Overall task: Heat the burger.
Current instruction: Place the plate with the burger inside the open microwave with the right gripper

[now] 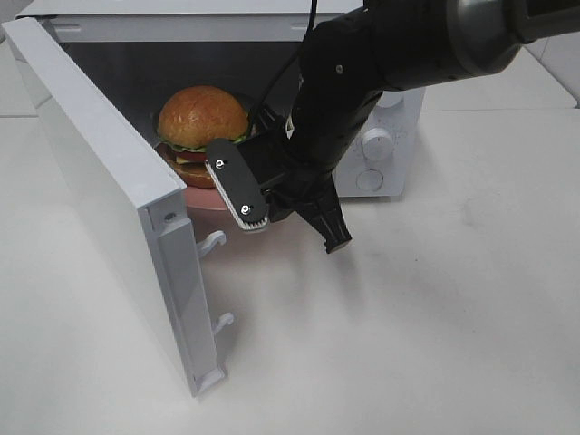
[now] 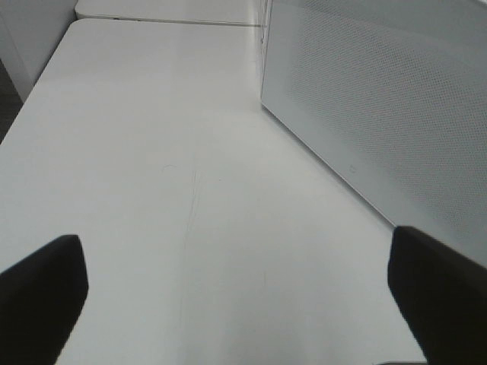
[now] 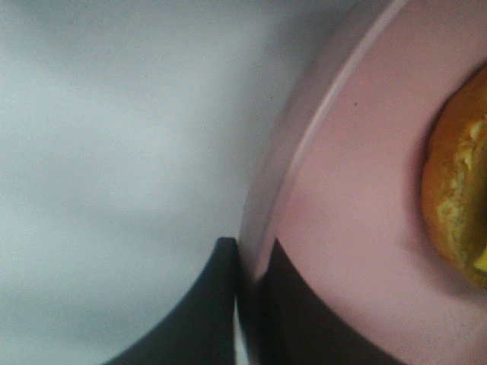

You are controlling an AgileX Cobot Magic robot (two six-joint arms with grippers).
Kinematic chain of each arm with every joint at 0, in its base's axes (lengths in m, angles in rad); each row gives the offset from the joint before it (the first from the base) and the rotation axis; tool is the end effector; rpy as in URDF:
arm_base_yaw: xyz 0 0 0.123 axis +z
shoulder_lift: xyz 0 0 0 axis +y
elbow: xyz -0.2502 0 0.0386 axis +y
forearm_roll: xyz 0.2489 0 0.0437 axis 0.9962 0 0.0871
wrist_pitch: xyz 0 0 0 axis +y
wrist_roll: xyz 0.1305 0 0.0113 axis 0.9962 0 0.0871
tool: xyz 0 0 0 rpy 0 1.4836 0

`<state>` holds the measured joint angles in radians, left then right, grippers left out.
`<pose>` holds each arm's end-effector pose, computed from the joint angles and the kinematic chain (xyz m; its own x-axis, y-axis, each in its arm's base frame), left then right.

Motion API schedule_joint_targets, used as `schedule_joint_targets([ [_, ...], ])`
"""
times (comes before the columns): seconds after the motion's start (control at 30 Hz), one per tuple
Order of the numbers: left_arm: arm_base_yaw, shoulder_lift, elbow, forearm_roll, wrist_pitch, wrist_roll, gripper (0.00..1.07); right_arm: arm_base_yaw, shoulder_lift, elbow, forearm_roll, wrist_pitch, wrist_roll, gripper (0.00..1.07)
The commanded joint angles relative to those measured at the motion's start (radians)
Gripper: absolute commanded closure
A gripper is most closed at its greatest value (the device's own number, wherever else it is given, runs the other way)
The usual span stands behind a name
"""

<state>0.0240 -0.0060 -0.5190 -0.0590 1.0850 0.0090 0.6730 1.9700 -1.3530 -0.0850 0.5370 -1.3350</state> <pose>0.0596 -0.0054 0.2631 -0.4550 -0.0295 -0.8900 0.0140 0.9991 -0.0402 0.3354 0.2601 0.1156 0.4875 -0.8722 -0.0410 -0.7733 -0.4095 -0.4841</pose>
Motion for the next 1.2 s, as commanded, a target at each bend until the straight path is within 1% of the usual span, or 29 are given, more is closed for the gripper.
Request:
schedule_joint_targets([
  [0.03,-0.004,-0.015,0.002,0.003,-0.013,0.000,0.07,-0.016,0.001,-0.045,-0.043,-0.024,0.026,1.07],
  [0.17,-0.004,-0.015,0.002,0.003,-0.013,0.000,0.07,-0.016,0.039,-0.116,-0.043,0.010,0.034,1.07],
  [0.37,-0.004,-0.015,0.002,0.003,-0.013,0.000,0.07,-0.016,0.079,-0.175,-0.043,0.015,0.046,1.07],
  [0.5,-0.004,-0.015,0.002,0.003,-0.013,0.000,0.07,-0.016,0.122,-0.237,-0.043,0.042,0.046,1.07],
  [0.63,-0.004,-0.015,0.002,0.003,-0.013,0.000,0.07,-0.016,0.145,-0.268,-0.043,0.046,0.049,1.07],
  [0.67,-0.004,-0.015,0.002,0.003,-0.013,0.000,0.07,-0.016,0.162,-0.292,-0.043,0.051,0.055,1.07],
  [0.73,-0.004,-0.015,0.002,0.003,-0.013,0.000,0.07,-0.016,0.168,-0.301,-0.043,0.053,0.060,1.07],
  [0.77,-0.004,-0.015,0.002,0.003,-0.013,0.000,0.07,-0.016,0.183,-0.323,-0.043,0.054,0.069,1.07],
  [1.0,-0.004,-0.015,0.002,0.003,-0.013,0.000,0.07,-0.016,0.213,-0.358,-0.044,0.053,0.072,1.07],
  [1.2,-0.004,-0.015,0.002,0.003,-0.013,0.000,0.07,-0.016,0.257,-0.421,-0.049,0.057,0.096,1.07],
])
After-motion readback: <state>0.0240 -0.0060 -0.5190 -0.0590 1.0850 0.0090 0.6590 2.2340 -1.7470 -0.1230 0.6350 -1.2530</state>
